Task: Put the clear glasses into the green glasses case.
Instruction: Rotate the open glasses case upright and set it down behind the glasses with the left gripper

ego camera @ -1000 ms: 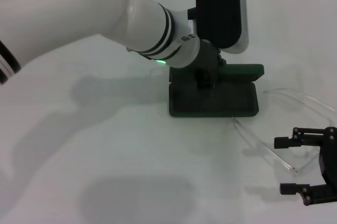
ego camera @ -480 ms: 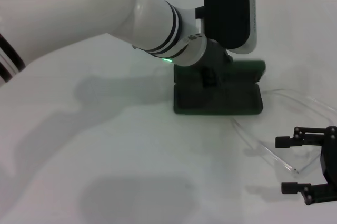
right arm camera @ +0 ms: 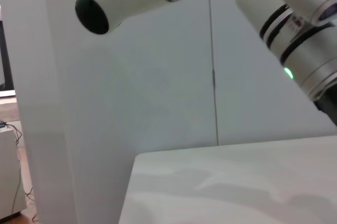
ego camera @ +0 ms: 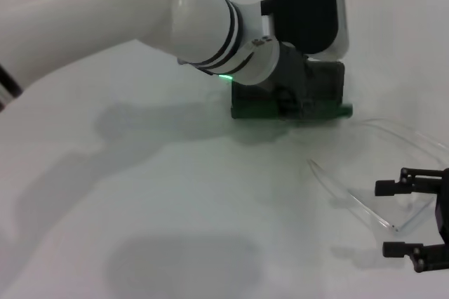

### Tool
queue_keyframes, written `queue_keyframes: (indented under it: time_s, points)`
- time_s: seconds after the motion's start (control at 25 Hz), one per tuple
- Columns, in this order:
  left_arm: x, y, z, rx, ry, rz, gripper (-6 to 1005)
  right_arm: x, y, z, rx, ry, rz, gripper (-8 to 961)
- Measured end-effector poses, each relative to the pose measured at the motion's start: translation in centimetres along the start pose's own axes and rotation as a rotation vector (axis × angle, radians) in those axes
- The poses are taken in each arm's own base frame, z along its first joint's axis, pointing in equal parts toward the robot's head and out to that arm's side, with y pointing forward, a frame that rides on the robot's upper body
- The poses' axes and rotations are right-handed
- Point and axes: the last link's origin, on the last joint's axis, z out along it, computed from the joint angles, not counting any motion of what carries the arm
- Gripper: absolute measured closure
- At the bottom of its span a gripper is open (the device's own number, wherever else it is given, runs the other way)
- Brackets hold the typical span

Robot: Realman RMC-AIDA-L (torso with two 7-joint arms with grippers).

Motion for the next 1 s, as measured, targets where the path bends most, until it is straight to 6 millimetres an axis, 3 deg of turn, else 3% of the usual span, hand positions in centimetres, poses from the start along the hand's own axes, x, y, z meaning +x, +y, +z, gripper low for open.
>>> queue_keyframes:
  time_s: [0.32,0.64,1.0]
  points:
    - [-0.7,0.2,0.0,0.032,0.024,-0.041,603,-0.1,0.2,-0.2,-0.008,-0.009,0.002,201]
    - [-2.7,0.1,1.8,0.139,0.049,-0.108,603,0.2,0.5,0.0,-0.014,-0.004,0.012,202]
    - [-3.2,3.0,3.1,0.038,0.004,-0.099,603,0.3,0.7,-0.3,-0.009,-0.001,0.017,203]
